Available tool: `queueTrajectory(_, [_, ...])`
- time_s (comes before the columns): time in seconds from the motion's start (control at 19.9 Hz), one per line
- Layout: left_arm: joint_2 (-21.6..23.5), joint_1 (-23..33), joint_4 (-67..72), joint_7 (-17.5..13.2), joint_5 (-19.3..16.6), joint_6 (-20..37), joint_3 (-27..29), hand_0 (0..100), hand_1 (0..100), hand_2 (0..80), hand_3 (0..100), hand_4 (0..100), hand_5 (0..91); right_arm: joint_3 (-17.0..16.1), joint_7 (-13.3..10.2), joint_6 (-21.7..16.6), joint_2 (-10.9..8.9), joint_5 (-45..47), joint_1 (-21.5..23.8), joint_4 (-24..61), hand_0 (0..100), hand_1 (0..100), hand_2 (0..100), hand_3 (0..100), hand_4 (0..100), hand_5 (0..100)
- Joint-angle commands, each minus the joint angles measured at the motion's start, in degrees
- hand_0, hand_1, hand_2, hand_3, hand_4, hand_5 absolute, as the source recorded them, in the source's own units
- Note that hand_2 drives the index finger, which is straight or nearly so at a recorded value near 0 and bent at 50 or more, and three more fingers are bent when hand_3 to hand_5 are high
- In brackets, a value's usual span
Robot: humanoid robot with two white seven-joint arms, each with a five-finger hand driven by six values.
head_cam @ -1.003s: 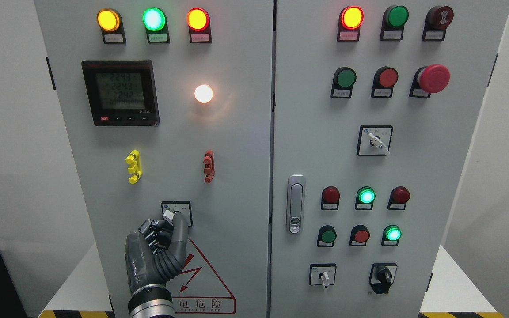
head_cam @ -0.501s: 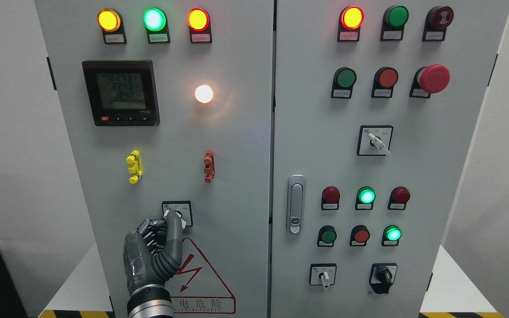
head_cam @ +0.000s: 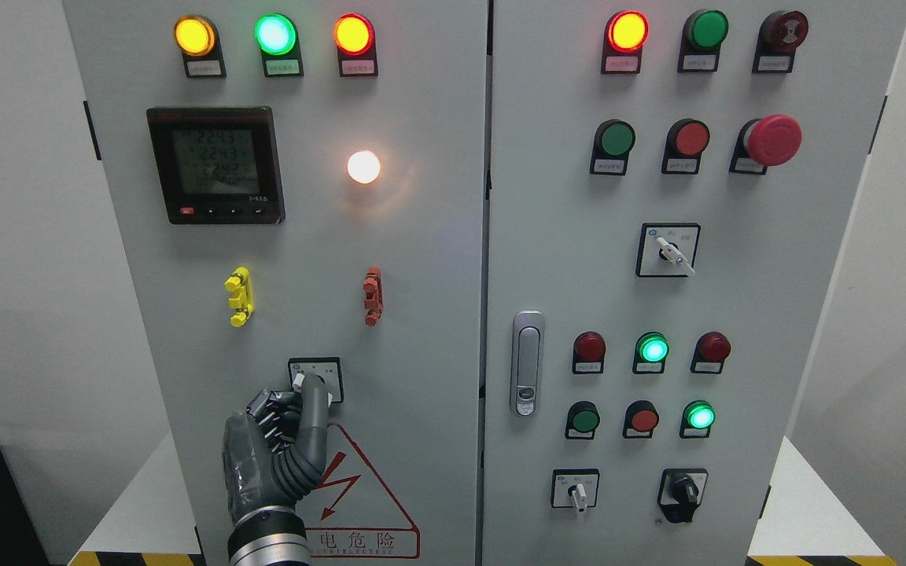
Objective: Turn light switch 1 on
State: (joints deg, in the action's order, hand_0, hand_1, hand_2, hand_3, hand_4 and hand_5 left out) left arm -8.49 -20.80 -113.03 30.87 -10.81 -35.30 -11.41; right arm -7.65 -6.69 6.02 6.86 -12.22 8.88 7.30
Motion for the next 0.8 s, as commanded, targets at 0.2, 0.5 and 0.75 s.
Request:
queueTrajectory(0.2, [0.14,0.41,-0.17,-0.02,0.0,0.05,-0.02,27,39,62.7,91,89,78.0,0.0,-0.25,-0.05,0.0,0.0,0.0,0.0,5,0,0,0,0,0])
queueTrajectory(0.5, [0.4,3.04,-0.7,-0.02,0.18,1.19,-0.02,26,39,62.7,91,89,78.1,0.0,-0.25,-0.05,0.0,0.0,0.0,0.0,5,0,0,0,0,0])
queueTrajectory(0.75, [0.67,4.89,-2.01,-0.2,0.09,6.12,-0.1,23,39,62.8,91,89,77.5,0.0,-0.16,-0.05,0.0,0.0,0.0,0.0,5,0,0,0,0,0])
